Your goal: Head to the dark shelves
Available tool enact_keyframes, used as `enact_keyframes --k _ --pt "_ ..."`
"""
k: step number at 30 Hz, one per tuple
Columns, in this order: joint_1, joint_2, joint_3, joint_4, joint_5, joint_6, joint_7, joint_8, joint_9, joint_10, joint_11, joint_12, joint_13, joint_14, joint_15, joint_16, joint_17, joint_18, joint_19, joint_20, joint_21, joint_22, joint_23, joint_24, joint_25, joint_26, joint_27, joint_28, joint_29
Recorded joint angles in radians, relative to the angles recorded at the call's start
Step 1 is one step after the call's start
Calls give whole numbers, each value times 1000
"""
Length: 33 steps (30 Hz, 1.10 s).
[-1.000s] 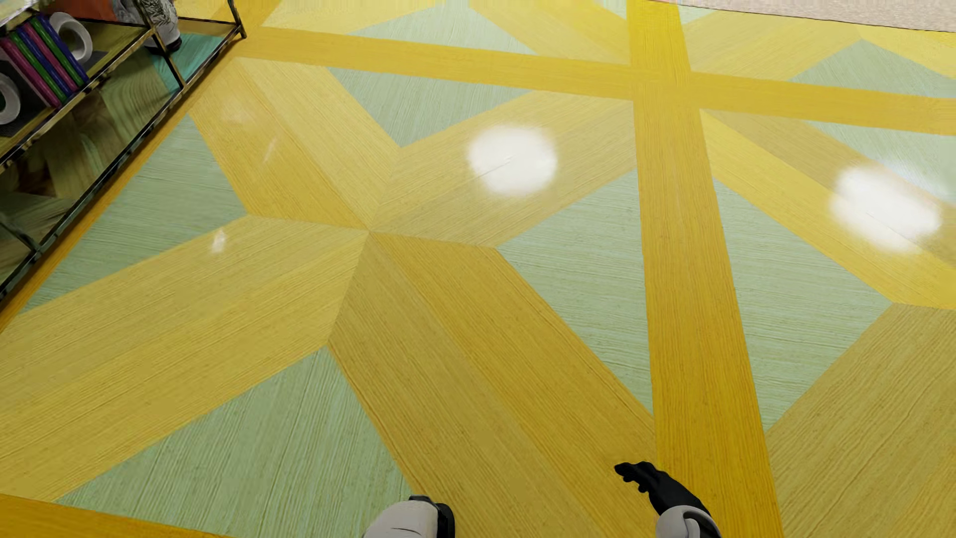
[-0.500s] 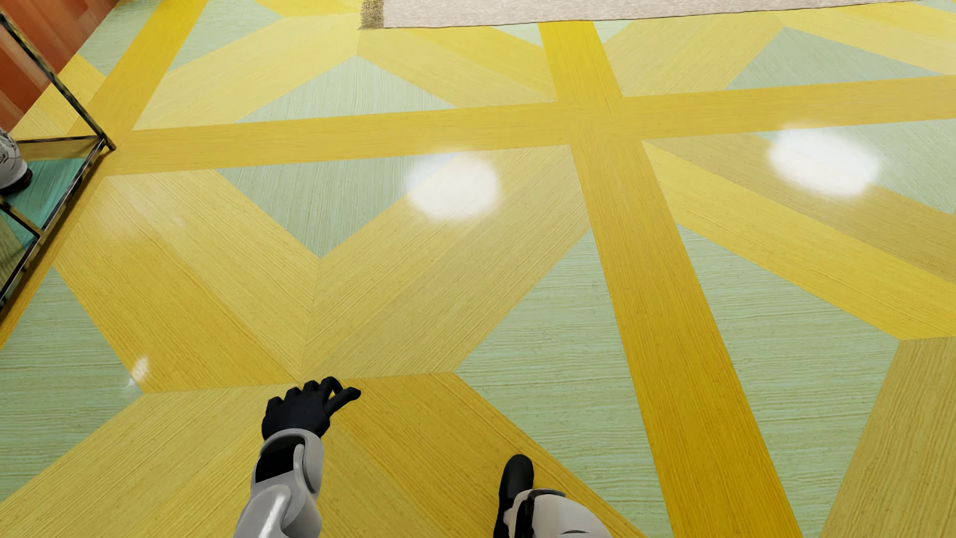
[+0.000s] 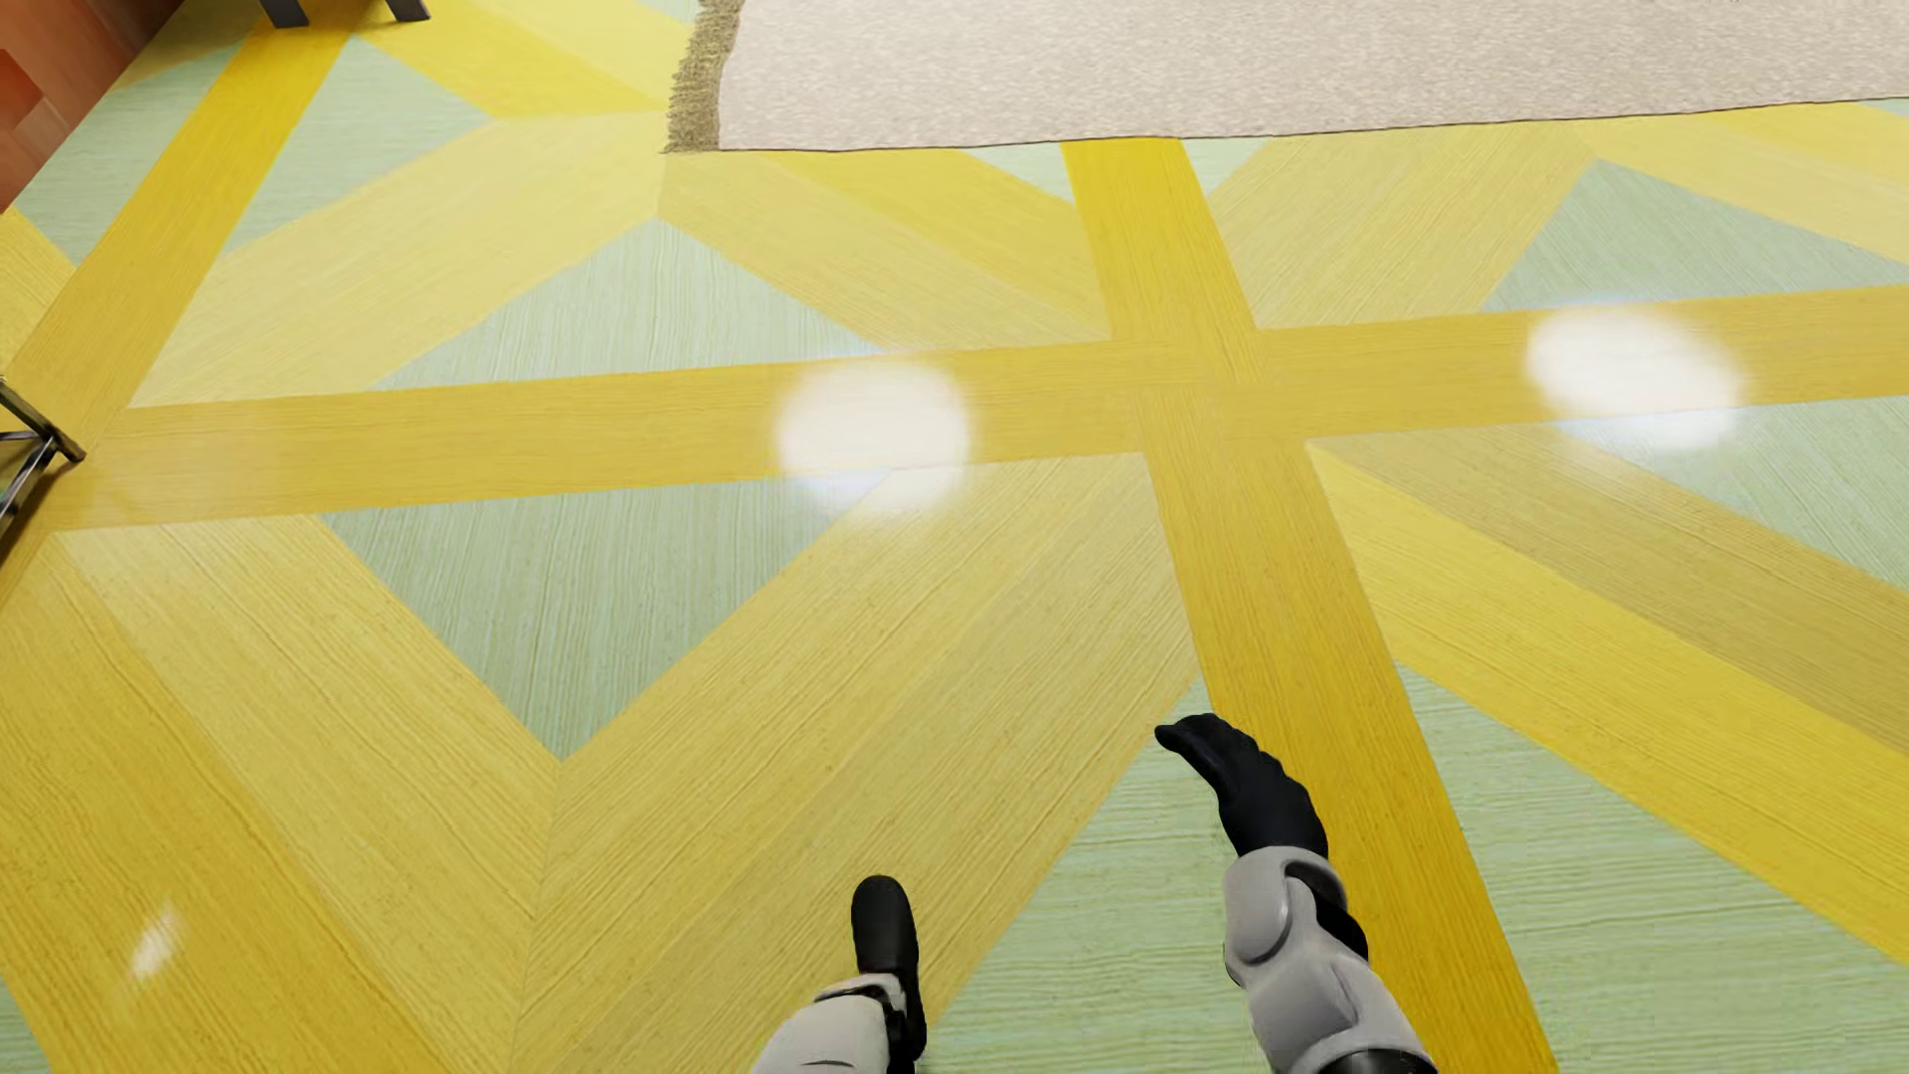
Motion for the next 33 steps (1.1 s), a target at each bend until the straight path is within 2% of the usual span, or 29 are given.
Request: enact_keyframes --k 1,2,3,4,5,6,8,9,10,11,12,13,14,15,16,17,18,19,20,21,22,23,25,26,28,29,30,31,33 --pt "-14 55 1 -58 2 -4 -76 -9 -2 -124 -27 -11 -16 -64 -10 7 -14 -64 8 -6 19 -3 -37 36 4 -10 13 -9 -8" --pt "-35 103 -3 -89 0 -7 -72 -29 -2 -112 -32 -27 -13 -91 -26 16 -31 -39 11 -10 31 -10 -72 67 10 -28 24 -11 -20" --pt "-44 150 -6 -109 -7 -13 -41 -52 -1 -40 -20 -44 0 -31 -26 15 -43 26 21 6 34 -25 -96 78 30 -33 35 10 -20" --pt "-58 179 -1 -123 -23 -24 -39 -63 1 51 14 -56 18 39 9 2 -55 97 35 42 45 -51 -100 67 43 -15 56 45 -4" --pt "-48 195 7 -125 -52 -41 -21 -61 4 130 79 -54 36 95 67 -26 -70 126 36 89 72 -90 -81 34 31 5 85 92 18" --pt "-40 178 17 -121 -88 -62 3 -56 8 218 197 -50 58 78 178 -56 -83 169 9 137 106 -133 -42 -18 3 20 119 146 47" --pt "6 42 27 -148 -206 -106 38 -53 17 325 579 -79 103 -52 389 -105 -96 181 53 220 139 -159 69 -165 -37 37 198 230 134" --pt "53 -52 22 -174 -260 -127 43 -38 20 328 758 -118 134 -98 451 -105 -93 176 47 232 131 -130 119 -209 -42 55 237 238 172" --pt "112 -152 14 -199 -291 -143 42 -15 23 310 893 -168 174 -132 393 -87 -80 170 28 214 95 -81 147 -208 -19 77 262 233 187" --pt "175 -251 2 -221 -321 -154 33 0 24 278 985 -224 226 -158 346 -57 -69 162 11 161 44 -19 154 -158 11 97 276 206 177" --pt "240 -343 -13 -240 -348 -160 19 7 23 238 1029 -280 282 -177 342 -22 -52 155 -1 94 -12 36 144 -83 48 87 283 196 163" --pt "300 -430 -33 -259 -370 -163 1 13 22 201 1034 -330 339 -194 350 13 -38 148 3 6 -71 70 115 14 97 48 274 185 147" --pt "359 -505 -54 -271 -382 -163 -22 12 19 165 989 -373 397 -214 342 37 -30 140 6 -54 -110 72 84 81 129 9 253 189 127" --pt "416 -569 -74 -280 -384 -162 -43 16 17 136 903 -406 448 -238 335 46 -29 131 0 -77 -133 49 63 101 141 -24 241 199 98" --pt "464 -623 -91 -286 -379 -161 -62 24 16 119 777 -433 493 -268 342 46 -31 121 8 -77 -147 13 49 80 141 -51 233 204 66" --pt "508 -658 -104 -292 -373 -160 -79 24 15 105 600 -458 531 -299 351 43 -29 111 -7 -66 -161 -27 40 32 138 -69 222 212 35" --pt "549 -670 -111 -295 -353 -159 -96 38 14 86 371 -484 561 -326 373 43 -18 101 31 -57 -180 -65 39 -21 142 -76 223 221 14" --pt "588 -653 -114 -298 -331 -158 -113 50 14 65 97 -509 583 -350 387 48 0 90 34 -62 -202 -95 41 -59 154 -80 236 238 7" --pt "627 -652 -114 -300 -318 -156 -129 57 16 55 -105 -530 605 -376 358 55 15 78 64 -80 -214 -111 44 -77 159 -74 249 249 17" --pt "663 -663 -110 -295 -317 -154 -134 11 19 58 -187 -542 618 -396 314 69 27 64 116 -106 -216 -119 54 -75 157 -65 270 254 39" --pt "693 -676 -106 -285 -330 -151 -132 -57 22 78 -150 -540 619 -404 327 84 36 40 95 -126 -212 -124 68 -66 153 -50 288 254 67" --pt "733 -671 -107 -266 -339 -145 -139 -106 23 109 -69 -528 615 -384 362 99 40 35 9 -147 -193 -124 86 -51 128 -37 303 245 90" --pt "788 -647 -117 -211 -342 -122 -148 -125 25 221 106 -480 606 -262 470 128 60 21 -48 -179 -203 -90 88 -15 112 -21 312 222 90" --pt "762 -645 -119 -170 -335 -105 -139 -137 28 359 210 -447 594 -181 414 133 74 40 -61 -164 -216 -64 86 -16 120 7 303 212 75" --pt "621 -584 -120 -47 -289 -64 -107 -170 35 743 302 -374 533 11 287 116 79 -1 -70 -100 -211 -12 102 -59 116 70 281 183 51" --pt "533 -538 -113 7 -256 -42 -107 -181 36 894 301 -342 479 71 245 106 66 1 -67 -82 -190 20 120 -70 93 92 282 158 53" --pt "441 -491 -102 29 -225 -23 -112 -182 37 1003 290 -313 412 22 211 98 46 27 -63 -79 -166 52 140 -62 69 105 287 131 62" --pt "357 -440 -88 31 -193 -9 -113 -170 37 1071 264 -273 343 -27 187 97 22 55 -59 -92 -151 66 158 -37 45 97 271 105 67" --pt "206 -343 -55 7 -132 6 -112 -127 32 1074 206 -196 190 -37 149 72 -8 64 -51 -96 -111 54 165 9 24 95 227 93 70"
